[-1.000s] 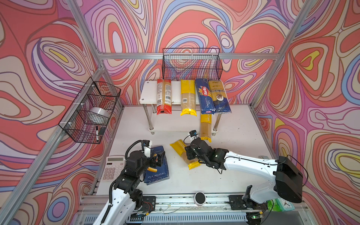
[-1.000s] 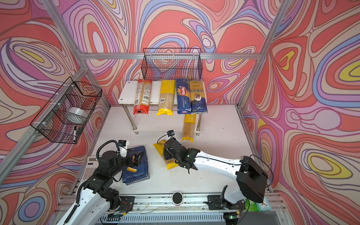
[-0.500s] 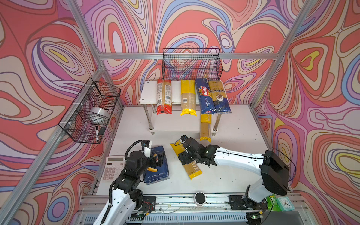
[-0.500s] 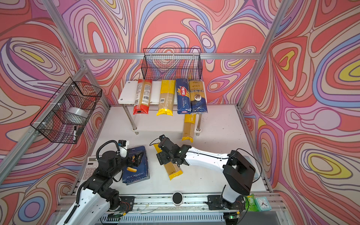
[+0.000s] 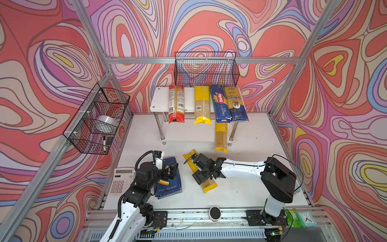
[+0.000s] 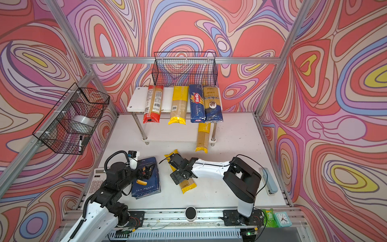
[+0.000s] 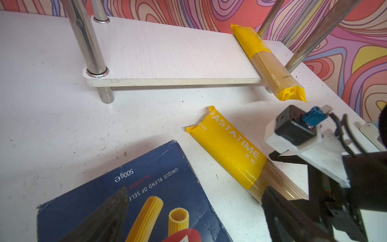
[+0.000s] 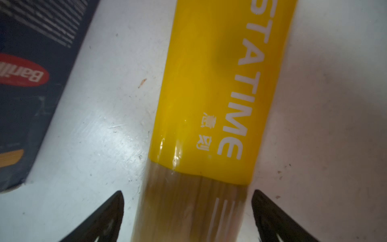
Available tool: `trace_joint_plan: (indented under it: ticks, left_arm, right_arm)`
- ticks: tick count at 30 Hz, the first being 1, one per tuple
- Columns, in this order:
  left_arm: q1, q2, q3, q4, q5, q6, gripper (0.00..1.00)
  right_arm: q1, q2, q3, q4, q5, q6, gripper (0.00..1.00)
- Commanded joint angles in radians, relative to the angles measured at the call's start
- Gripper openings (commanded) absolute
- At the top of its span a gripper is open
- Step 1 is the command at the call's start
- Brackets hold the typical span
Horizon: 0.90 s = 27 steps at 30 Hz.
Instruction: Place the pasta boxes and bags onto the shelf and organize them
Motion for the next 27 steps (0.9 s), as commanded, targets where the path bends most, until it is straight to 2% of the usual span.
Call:
trace_joint_plan:
  ticks: [1,12,16,27]
  left_arm:
    - [-0.002,0.002,-0.008,0.03,0.007,0.018,1.0]
    - [-0.002,-0.001,-0.009,0.03,0.005,0.016,1.0]
    - [0.0,-0.003,-0.008,0.028,0.002,0.017,1.0]
    - [-0.002,-0.003,-0.007,0.027,-0.003,0.019,1.0]
  right_arm:
    - [-0.003,0.029,-0.006,0.021,0.019,-0.013,0.98]
    - [-0.004,0.08,-0.011,0.043,0.031,0.009,0.98]
    - [-0.004,0.077,-0.033,0.052,0.025,0.023,0.95]
    - [-0.004,0.075,-0.07,0.12,-0.009,0.078,0.75]
